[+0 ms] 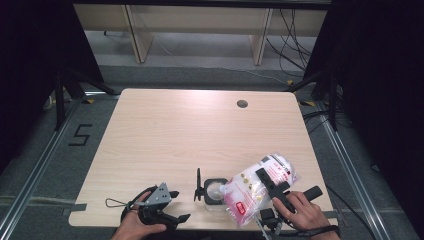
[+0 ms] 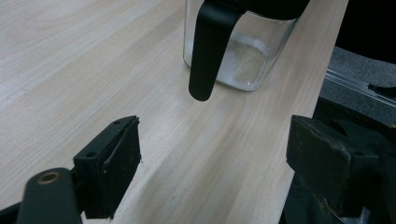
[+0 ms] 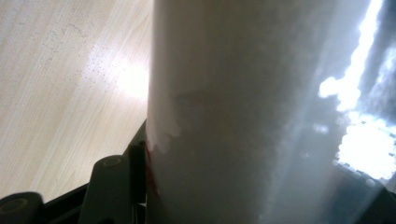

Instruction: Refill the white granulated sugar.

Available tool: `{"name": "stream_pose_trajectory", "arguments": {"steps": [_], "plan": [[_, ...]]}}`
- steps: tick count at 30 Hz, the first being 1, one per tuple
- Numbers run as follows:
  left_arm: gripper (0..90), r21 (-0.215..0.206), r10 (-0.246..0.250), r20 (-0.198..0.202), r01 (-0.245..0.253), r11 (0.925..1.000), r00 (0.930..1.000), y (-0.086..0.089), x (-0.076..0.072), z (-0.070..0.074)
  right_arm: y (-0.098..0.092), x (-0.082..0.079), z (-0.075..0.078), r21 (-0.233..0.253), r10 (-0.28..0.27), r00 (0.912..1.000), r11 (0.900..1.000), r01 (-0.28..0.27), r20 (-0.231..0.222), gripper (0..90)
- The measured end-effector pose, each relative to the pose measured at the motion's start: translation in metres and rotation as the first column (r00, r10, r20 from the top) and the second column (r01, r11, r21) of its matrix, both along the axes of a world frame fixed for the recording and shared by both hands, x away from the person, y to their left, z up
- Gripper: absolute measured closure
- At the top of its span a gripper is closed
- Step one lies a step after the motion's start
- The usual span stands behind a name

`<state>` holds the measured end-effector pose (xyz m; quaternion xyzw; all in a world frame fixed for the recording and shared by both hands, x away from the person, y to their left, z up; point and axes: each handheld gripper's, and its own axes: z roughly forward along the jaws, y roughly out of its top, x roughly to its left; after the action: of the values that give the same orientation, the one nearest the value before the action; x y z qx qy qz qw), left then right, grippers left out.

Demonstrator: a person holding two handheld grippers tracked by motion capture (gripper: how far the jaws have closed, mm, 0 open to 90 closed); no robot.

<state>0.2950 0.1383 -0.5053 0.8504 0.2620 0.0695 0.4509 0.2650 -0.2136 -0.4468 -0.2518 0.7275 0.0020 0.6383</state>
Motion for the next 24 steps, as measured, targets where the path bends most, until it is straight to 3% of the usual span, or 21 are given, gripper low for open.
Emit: {"name": "stream_pose_trajectory", "arguments": {"steps": [9,12,16,17,24], "plan": [[17.3,-0.003,0.006,-0.008,-0.006,1.0000,0.9999,-0.0003,-0.0005,-0.0002,-0.0005,-0.0007,-0.0012,0.010,-0.012,0.9999,1.000,0.012,-0.011,43.4],[17.3,-0.003,0.005,-0.012,-0.005,1.0000,0.9999,-0.0002,-0.0004,-0.0003,0.0020,0.0005,0.0016,-0.025,0.023,0.9997,0.999,-0.022,0.013,43.4],[17.3,-0.001,-0.015,0.007,0.015,0.9999,0.9999,0.0002,0.0010,-0.0001,-0.0004,-0.0008,-0.0009,0.007,-0.016,0.9998,1.000,0.016,-0.008,43.4],[17.2,-0.012,0.007,-0.016,-0.007,0.9999,0.9998,-0.0006,-0.0007,-0.0004,-0.0005,-0.0008,-0.0009,0.005,-0.014,0.9999,1.000,0.014,-0.006,43.4],[17.3,0.005,0.003,-0.004,-0.003,1.0000,1.0000,0.0008,-0.0002,-0.0001,0.0005,-0.0006,0.0013,-0.008,-0.002,1.0000,1.000,0.002,0.007,43.5]]}}
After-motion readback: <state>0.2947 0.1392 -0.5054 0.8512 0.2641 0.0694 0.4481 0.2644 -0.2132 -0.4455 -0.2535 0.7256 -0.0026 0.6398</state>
